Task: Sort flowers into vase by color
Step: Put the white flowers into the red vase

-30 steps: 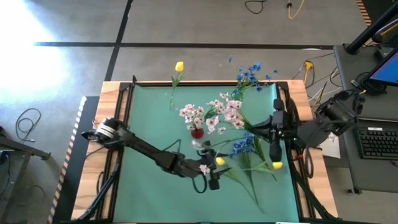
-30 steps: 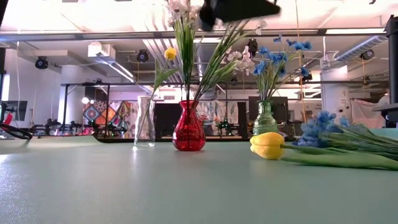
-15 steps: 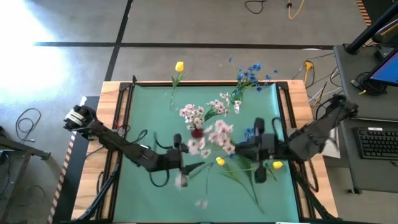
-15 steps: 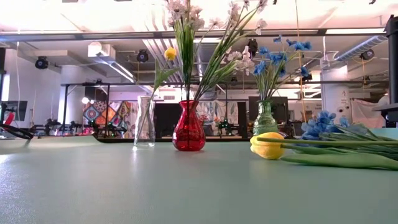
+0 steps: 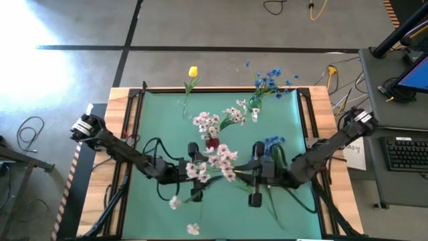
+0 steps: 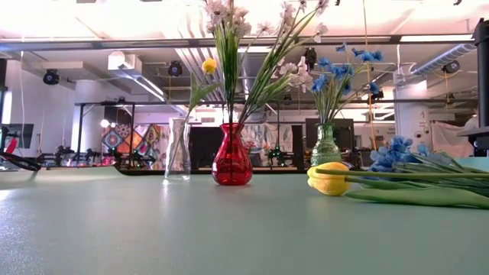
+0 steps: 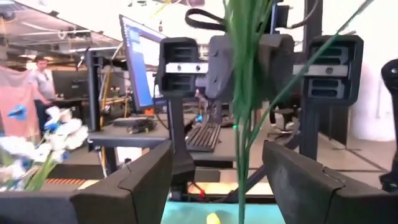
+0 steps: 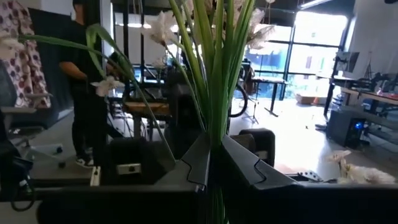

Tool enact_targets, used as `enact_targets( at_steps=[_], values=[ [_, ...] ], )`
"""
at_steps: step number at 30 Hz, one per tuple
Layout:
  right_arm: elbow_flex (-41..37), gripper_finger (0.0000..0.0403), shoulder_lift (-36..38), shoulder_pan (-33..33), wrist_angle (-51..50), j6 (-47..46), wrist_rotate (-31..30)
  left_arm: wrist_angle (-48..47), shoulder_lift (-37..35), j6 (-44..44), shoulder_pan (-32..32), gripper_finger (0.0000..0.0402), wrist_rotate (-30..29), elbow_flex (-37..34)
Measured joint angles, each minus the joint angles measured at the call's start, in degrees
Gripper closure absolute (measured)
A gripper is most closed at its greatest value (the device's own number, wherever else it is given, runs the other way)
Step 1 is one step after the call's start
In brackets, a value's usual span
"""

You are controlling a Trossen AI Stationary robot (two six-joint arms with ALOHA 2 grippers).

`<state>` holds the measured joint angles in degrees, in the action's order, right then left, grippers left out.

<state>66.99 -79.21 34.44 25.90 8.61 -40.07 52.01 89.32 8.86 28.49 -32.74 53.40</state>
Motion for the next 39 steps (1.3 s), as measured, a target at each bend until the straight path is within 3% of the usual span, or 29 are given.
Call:
enact_targets(
  at_steps=[10,23,28,36,39],
  values=[
    [1.2,0.0385,-1.5,-0.1,0.0,0.0,0.2,-0.2,6.2,0.5,-1.1,0.0168,3.3,5.1],
    [1.1,0.0385,-1.5,-1.1,-0.3,-0.2,0.2,-0.1,7.0,1.1,-2.2,0.0177,5.0,8.8],
    [1.1,0.0385,-1.6,-1.1,-0.3,-0.2,0.2,-0.7,7.0,1.2,-2.6,0.0233,4.8,8.8],
    [1.1,0.0357,-1.5,-1.1,-2.0,-2.6,0.1,-2.1,7.0,1.4,-2.7,0.0385,4.8,8.8],
    [1.1,0.0323,-1.5,-1.1,-2.2,-3.1,0.0,-2.1,7.0,1.4,-2.7,0.0391,4.7,8.7]
  ],
)
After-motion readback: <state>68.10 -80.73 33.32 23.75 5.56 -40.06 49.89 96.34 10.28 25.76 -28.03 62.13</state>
